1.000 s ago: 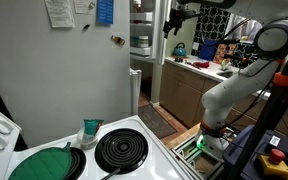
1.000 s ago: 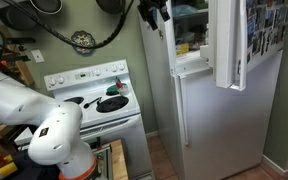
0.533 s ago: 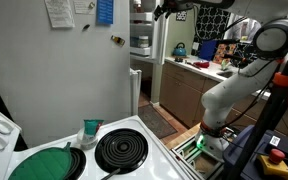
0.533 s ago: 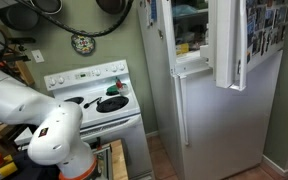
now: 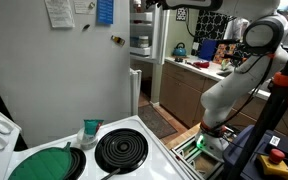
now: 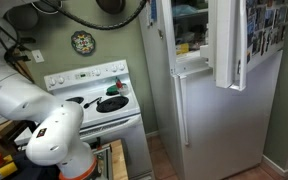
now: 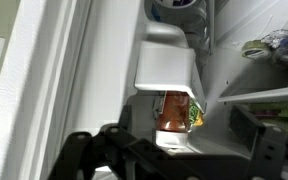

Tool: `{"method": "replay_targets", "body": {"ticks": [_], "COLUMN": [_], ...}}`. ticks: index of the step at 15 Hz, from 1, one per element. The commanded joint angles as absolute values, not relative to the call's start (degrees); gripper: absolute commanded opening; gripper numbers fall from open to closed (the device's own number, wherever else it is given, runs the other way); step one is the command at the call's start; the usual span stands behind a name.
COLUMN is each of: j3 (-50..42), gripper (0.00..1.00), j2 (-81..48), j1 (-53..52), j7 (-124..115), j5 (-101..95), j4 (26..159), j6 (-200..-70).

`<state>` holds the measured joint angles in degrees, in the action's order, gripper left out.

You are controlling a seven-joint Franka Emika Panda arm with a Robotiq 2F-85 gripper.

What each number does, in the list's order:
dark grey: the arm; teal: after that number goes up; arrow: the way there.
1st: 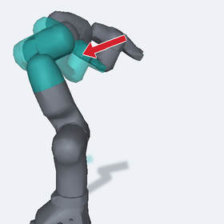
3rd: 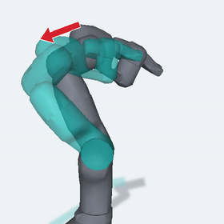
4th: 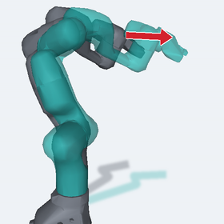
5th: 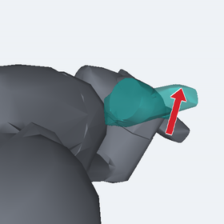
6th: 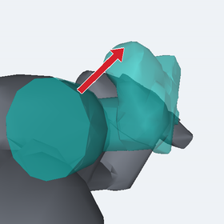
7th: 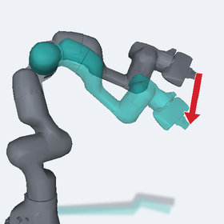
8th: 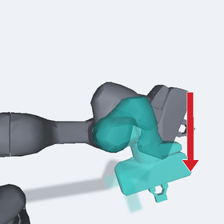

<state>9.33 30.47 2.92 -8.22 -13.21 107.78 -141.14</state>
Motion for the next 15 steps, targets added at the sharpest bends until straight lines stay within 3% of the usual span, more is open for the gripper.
{"method": "replay_targets", "body": {"ticks": [1, 15], "j3": [9.31, 15.77], "gripper": [1.0, 1.0], "j2": [29.99, 22.01], "j1": [2.89, 9.28], "j7": [-8.3, -20.04], "j5": [-13.29, -20.9], "j4": [107.35, 99.28], "j6": [-141.28, -144.08]}}
